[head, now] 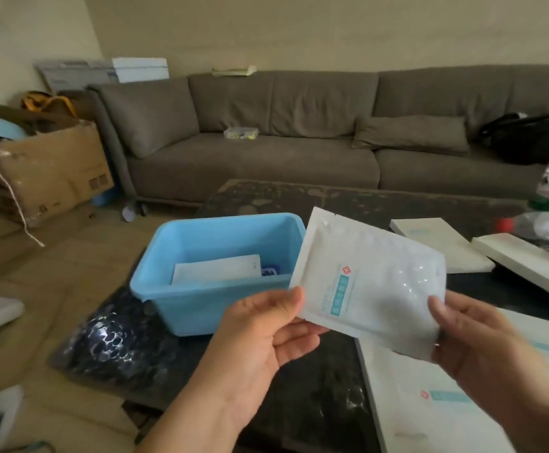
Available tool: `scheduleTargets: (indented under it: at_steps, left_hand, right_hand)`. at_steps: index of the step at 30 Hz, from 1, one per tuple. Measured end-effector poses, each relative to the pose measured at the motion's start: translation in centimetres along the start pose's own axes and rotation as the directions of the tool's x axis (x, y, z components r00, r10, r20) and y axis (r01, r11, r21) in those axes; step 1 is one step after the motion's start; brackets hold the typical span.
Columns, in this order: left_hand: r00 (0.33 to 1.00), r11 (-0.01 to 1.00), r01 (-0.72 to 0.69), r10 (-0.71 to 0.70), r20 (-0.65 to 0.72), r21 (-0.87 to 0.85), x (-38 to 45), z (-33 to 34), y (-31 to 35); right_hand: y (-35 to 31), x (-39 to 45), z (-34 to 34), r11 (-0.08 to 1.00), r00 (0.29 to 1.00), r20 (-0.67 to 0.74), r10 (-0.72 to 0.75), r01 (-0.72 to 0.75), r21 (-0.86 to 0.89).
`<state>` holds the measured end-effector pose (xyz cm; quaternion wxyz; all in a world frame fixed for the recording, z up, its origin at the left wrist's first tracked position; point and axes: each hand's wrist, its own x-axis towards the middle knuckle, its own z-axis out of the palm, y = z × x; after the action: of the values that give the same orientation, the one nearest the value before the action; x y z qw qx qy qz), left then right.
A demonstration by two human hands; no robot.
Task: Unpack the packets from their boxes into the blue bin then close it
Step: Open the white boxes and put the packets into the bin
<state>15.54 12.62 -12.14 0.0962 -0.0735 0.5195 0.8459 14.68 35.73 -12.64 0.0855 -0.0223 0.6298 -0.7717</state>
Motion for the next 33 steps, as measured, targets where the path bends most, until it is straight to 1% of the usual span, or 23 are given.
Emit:
scheduleTargets:
  at_steps: [3, 4, 5, 6, 7, 9, 10, 11, 12, 13, 15, 18, 21, 24, 26, 27, 30, 33]
  left_hand:
    - [0.997, 0.996, -0.079, 0.079, -0.003, 0.029, -0.3, -1.2, 2.2]
    - [0.992, 0.992, -0.118, 0.12, -0.037, 0.031, -0.3, -1.6, 2.9]
    - [0.979, 0.984, -0.175, 0.178, -0.101, 0.036, -0.2, -2.2, 3.7]
    - [0.949, 0.968, -0.246, 0.25, -0.193, 0.045, 0.1, -2.9, 4.4]
    - [0.894, 0.943, -0.328, 0.33, -0.302, 0.06, 0.5, -3.8, 5.2]
    - [0.727, 0.861, -0.503, 0.465, -0.506, 0.068, 1.2, -5.7, 6.6]
    - [0.644, 0.818, -0.573, 0.494, -0.585, 0.06, 1.5, -6.7, 7.2]
    - [0.58, 0.781, -0.623, 0.498, -0.645, 0.041, 1.7, -7.8, 7.7]
    - [0.547, 0.757, -0.654, 0.48, -0.686, 0.007, 1.8, -8.6, 8.1]
    - [0.538, 0.742, -0.67, 0.454, -0.71, -0.034, 1.9, -9.3, 8.4]
    - [0.553, 0.736, -0.669, 0.4, -0.73, -0.103, 2.1, -10.3, 8.7]
    - [0.571, 0.745, -0.648, 0.339, -0.748, -0.157, 2.7, -10.9, 8.8]
    - [0.584, 0.757, -0.631, 0.321, -0.746, -0.168, 3.1, -11.1, 8.8]
    - [0.58, 0.764, -0.628, 0.329, -0.745, -0.152, 3.4, -11.2, 8.7]
    - [0.573, 0.768, -0.626, 0.336, -0.748, -0.134, 3.4, -11.2, 8.8]
    - [0.57, 0.774, -0.621, 0.337, -0.749, -0.125, 3.5, -11.3, 8.7]
    - [0.55, 0.795, -0.604, 0.359, -0.754, -0.063, 3.6, -11.4, 8.6]
    - [0.538, 0.824, -0.566, 0.391, -0.747, 0.023, 3.8, -11.4, 8.4]
  right_hand:
    - [-2.2, 2.9, 2.0, 0.999, 0.999, -0.009, 0.033, -0.033, -0.008]
    - [-2.9, 3.9, 3.0, 0.998, 0.999, 0.002, 0.055, -0.055, -0.041]
    - [-3.7, 5.0, 4.2, 0.994, 0.997, 0.007, 0.078, -0.077, -0.073]
    - [-4.3, 6.1, 5.3, 0.99, 0.996, 0.0, 0.095, -0.094, -0.103]
    - [-4.8, 7.2, 6.4, 0.986, 0.995, -0.011, 0.104, -0.104, -0.128]
    - [-5.4, 9.5, 8.6, 0.973, 0.993, -0.018, 0.12, -0.122, -0.195]
    - [-5.4, 10.7, 9.8, 0.959, 0.99, -0.02, 0.138, -0.139, -0.246]
    - [-5.4, 11.7, 11.0, 0.941, 0.986, -0.022, 0.166, -0.165, -0.297]
    - [-5.2, 12.7, 12.0, 0.921, 0.98, -0.027, 0.197, -0.195, -0.337]
    - [-4.8, 13.5, 13.1, 0.904, 0.972, -0.028, 0.232, -0.225, -0.364]
    - [-3.5, 15.2, 14.8, 0.873, 0.956, -0.028, 0.294, -0.28, -0.401]
    - [-1.2, 16.9, 16.6, 0.837, 0.926, -0.009, 0.378, -0.346, -0.424]
    - [0.2, 17.7, 18.0, 0.795, 0.896, 0.004, 0.445, -0.393, -0.463]
    - [0.6, 17.9, 18.6, 0.746, 0.865, 0.016, 0.502, -0.424, -0.513]
    - [0.2, 17.8, 18.5, 0.7, 0.857, 0.005, 0.515, -0.418, -0.579]
    - [-0.2, 17.8, 18.3, 0.667, 0.864, -0.005, 0.503, -0.392, -0.634]
    - [-2.0, 17.5, 17.4, 0.539, 0.899, -0.008, 0.439, -0.27, -0.798]
    - [-2.9, 17.5, 17.1, 0.439, 0.877, -0.035, 0.478, -0.274, -0.856]
